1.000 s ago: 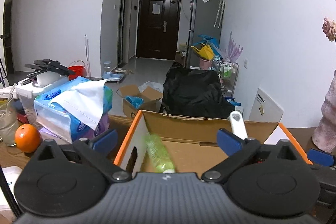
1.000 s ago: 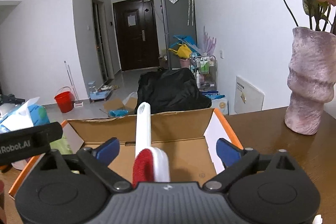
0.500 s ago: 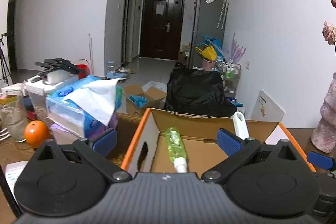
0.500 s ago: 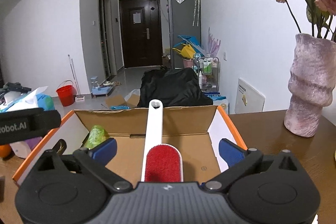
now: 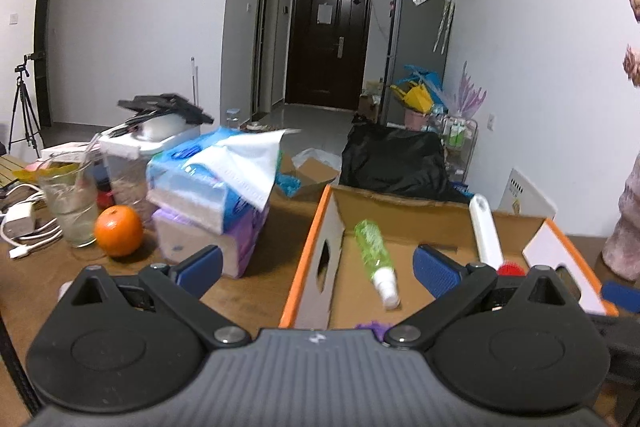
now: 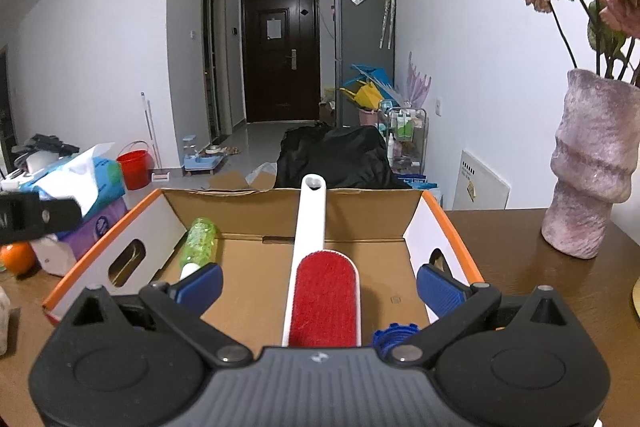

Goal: Organize rigid objects
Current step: 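Open both tools to drop the green bottle and lint roller into the box, then withdraw both tools from the box back toward the table items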

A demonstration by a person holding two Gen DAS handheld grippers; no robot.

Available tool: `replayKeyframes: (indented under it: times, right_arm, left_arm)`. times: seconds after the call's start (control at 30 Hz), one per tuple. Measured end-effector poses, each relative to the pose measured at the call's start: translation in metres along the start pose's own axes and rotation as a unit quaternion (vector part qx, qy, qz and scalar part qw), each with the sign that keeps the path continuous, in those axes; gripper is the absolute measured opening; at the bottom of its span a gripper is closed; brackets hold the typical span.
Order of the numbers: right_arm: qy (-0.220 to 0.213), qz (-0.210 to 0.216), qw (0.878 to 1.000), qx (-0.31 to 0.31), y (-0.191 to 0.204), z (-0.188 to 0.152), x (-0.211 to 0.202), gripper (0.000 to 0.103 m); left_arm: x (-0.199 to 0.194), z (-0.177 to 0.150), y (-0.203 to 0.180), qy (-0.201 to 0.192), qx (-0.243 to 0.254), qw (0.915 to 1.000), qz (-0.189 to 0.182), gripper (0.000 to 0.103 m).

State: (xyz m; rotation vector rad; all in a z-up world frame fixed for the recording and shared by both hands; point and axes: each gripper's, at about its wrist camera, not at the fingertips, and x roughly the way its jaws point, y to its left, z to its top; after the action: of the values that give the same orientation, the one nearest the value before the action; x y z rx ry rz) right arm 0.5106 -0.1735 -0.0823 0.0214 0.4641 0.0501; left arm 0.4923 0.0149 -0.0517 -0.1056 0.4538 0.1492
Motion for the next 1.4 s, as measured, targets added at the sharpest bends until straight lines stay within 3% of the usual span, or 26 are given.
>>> replayKeyframes:
  times: [0.43, 0.87, 1.4]
  right_arm:
    - [-0.007, -0.007, 1.000, -0.017, -0.003, -0.032, -0.058, 0.103]
    - [-0.013, -0.037, 0.999, -0.032, -0.028, -0.076, -0.127, 0.103]
    - [-0.023, -0.056, 0.998, -0.036, -0.049, -0.102, -0.165, 0.103]
  left_arm:
    - [-0.054, -0.023, 0.004, -0.010, 0.022, 0.9997, -0.002, 0.103]
    - [-0.094, -0.057, 0.016, 0.008, 0.037, 0.9993, -0.001, 0.103]
    - [-0.118, -0.092, 0.005, 0.033, 0.064, 0.9972, -0.019, 0.103]
